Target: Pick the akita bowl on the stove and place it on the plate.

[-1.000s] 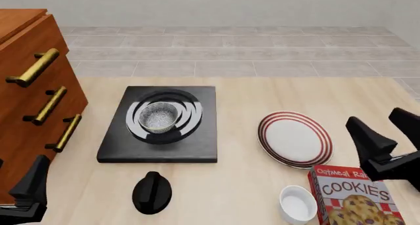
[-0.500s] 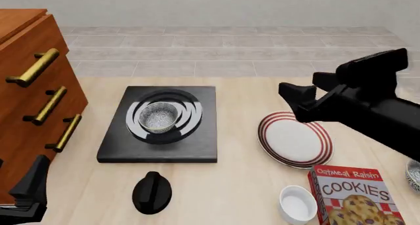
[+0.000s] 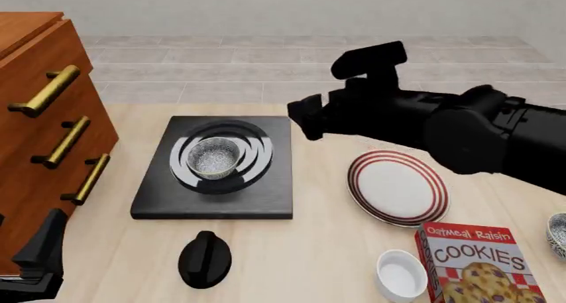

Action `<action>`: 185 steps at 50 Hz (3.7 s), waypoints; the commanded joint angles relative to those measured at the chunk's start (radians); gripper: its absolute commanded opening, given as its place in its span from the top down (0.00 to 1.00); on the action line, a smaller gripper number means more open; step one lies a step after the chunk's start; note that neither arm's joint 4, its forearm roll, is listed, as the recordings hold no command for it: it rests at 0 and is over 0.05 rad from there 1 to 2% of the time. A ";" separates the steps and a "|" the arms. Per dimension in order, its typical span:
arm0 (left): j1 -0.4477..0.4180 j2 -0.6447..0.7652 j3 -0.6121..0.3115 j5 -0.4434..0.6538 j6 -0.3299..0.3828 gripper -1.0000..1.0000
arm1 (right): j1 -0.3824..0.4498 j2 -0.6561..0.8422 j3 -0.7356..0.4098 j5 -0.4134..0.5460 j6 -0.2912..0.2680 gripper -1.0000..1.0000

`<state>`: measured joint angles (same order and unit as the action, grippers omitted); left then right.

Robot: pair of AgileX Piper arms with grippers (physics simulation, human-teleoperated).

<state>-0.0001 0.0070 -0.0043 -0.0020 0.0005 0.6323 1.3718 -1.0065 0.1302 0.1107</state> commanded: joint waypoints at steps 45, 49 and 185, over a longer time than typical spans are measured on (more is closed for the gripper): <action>0.000 0.000 0.000 0.000 0.000 0.00 | 0.078 0.505 -0.360 0.008 0.098 0.00; 0.000 0.000 0.000 0.000 0.000 0.00 | 0.064 0.506 -0.366 -0.002 0.095 0.00; -0.002 0.016 0.002 -0.018 0.000 0.00 | 0.121 0.689 -0.409 -0.065 0.108 1.00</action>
<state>-0.0022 0.0257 -0.0021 -0.0228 0.0006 0.7582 2.1130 -1.4590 0.0816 0.2173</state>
